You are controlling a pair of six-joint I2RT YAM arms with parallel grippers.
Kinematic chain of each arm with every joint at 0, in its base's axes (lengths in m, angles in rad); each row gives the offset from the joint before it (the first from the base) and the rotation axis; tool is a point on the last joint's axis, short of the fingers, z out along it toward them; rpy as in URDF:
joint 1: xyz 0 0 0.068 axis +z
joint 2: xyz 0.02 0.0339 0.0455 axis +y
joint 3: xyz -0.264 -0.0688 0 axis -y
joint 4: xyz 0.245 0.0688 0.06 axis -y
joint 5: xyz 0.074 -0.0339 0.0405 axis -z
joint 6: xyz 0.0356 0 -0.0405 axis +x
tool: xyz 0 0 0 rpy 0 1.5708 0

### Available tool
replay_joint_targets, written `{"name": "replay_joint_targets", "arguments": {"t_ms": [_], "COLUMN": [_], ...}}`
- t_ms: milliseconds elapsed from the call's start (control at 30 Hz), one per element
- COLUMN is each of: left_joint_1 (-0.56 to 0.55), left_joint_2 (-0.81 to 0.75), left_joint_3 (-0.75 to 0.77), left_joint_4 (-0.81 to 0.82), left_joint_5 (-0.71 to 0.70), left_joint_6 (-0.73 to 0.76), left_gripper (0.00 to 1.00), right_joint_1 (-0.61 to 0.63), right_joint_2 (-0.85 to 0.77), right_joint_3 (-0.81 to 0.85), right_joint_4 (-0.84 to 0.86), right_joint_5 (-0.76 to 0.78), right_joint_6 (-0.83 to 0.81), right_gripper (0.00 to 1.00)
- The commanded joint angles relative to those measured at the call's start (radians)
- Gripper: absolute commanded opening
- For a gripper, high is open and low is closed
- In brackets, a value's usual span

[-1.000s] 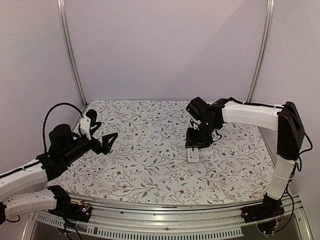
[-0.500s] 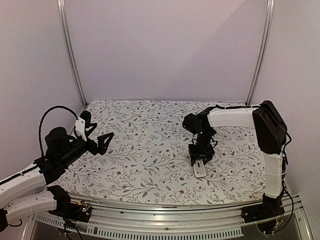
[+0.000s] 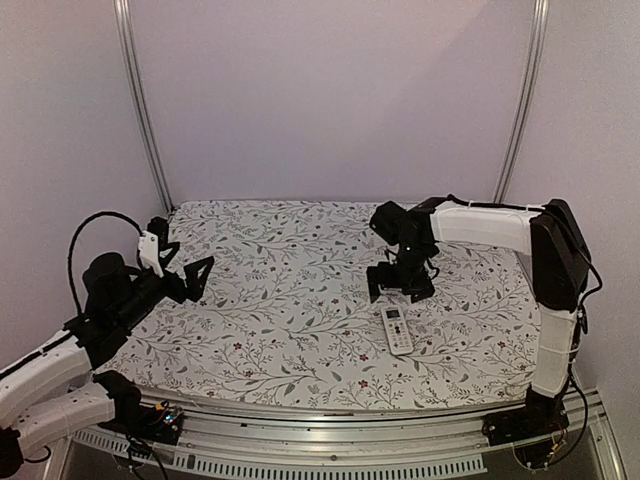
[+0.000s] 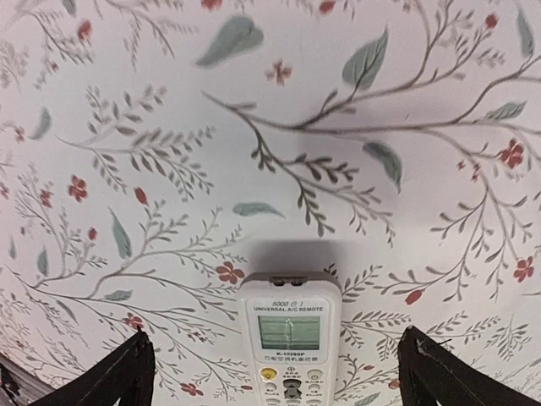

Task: Load the batteries into the remote control
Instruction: Reset both arms

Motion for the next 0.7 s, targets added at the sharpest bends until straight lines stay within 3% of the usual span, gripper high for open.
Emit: {"name": "replay_joint_targets", "arguments": {"t_ms": [0,267,467,667], "left_joint_1": [0.101,0.334,0.435,0.494], "left_joint_2": [-0.020,-0.033,-0.017,-0.019], "left_joint_3": [-0.011,-0.053,-0.106,-0.149], "left_joint_4": [-0.012,0.019,0.074,0.088], "left_joint_5": [-0.029,-0.029,-0.008,0.032], "left_joint_6": [-0.044,-0.063,-0.014,0.012], "left_gripper": [1.00,0.99,0.99,0.98], "right_joint_1": [-0.124,-0.489,-0.518,-0.518], "right_joint_2": [-0.247,-0.710,-0.999,-1.119], "right_joint_3": [-0.086,-0.630,-0.976,-1.127], "right_joint_4": [0.258,0.788,1.028,1.110], "right_joint_5": [0.225,0.140,0.308,0.356], "right_joint_6": [-0.031,-0.110,-0.140,-0.097], "right_gripper": [0.99,0.99,0.99,0.99]}}
